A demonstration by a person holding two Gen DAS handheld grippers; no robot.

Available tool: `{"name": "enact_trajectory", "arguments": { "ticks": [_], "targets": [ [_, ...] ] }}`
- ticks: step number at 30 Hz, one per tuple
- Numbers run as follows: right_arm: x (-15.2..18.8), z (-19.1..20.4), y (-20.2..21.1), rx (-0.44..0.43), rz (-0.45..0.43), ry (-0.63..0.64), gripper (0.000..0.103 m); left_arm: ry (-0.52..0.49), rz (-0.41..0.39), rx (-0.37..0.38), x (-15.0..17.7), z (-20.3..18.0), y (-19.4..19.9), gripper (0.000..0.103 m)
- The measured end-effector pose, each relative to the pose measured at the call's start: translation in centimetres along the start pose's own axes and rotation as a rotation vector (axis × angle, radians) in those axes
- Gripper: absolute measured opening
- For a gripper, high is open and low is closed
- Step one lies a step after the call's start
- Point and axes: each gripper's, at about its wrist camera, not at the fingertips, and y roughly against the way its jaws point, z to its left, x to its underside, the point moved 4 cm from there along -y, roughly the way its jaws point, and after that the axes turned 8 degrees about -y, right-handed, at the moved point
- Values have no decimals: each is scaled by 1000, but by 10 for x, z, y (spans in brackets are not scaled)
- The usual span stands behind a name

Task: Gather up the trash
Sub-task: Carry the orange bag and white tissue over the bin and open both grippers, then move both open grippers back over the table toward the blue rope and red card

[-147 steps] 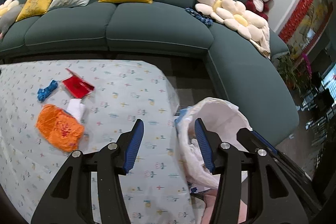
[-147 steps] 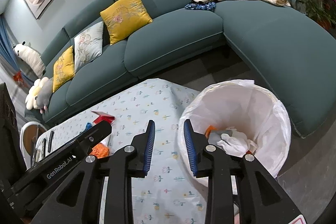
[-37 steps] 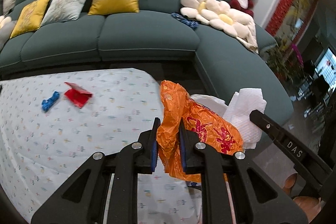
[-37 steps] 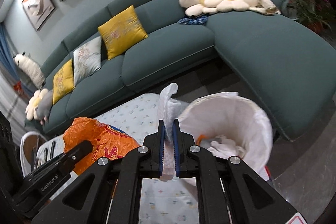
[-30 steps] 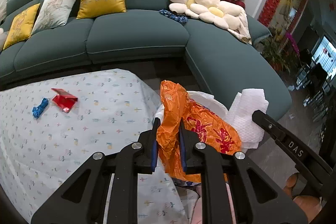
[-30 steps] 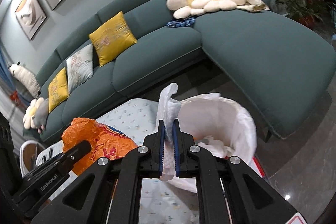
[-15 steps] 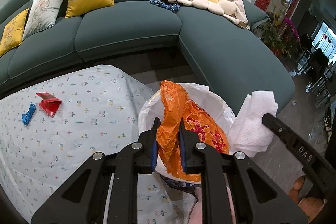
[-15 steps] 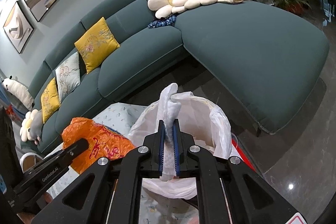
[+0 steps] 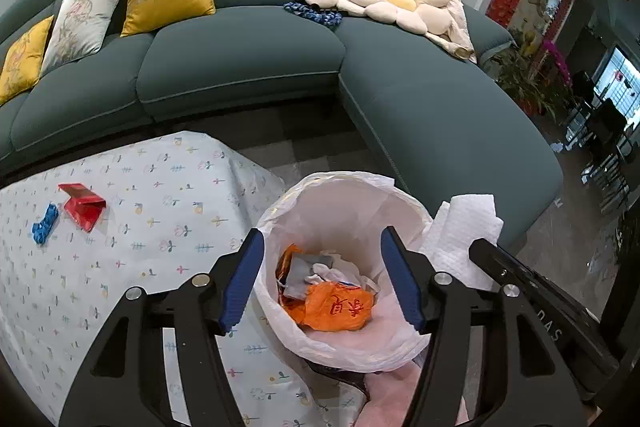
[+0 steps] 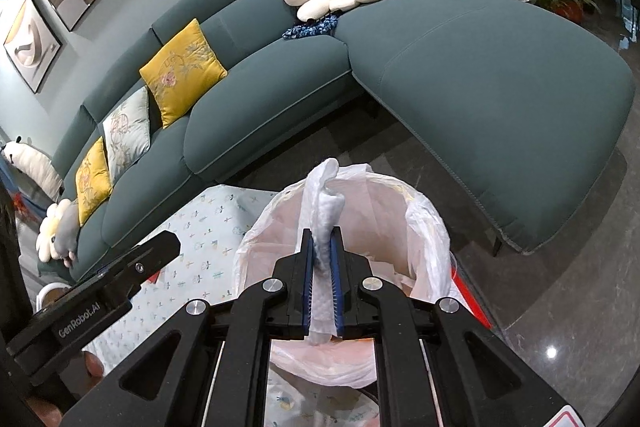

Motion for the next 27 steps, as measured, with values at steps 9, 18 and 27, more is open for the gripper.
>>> {"name": "enact_trajectory", "arguments": {
  "ticks": [9, 18, 27],
  "targets": [
    [4, 22, -4, 3, -5, 30, 36, 37, 10, -30, 9, 23, 2, 62],
    [16, 42, -2, 5, 8, 68, 39, 77, 5, -44, 21, 48, 14, 62],
    [33, 73, -1, -3, 24, 133, 43, 113, -8, -68, 31, 75, 31, 62]
  ]
}}
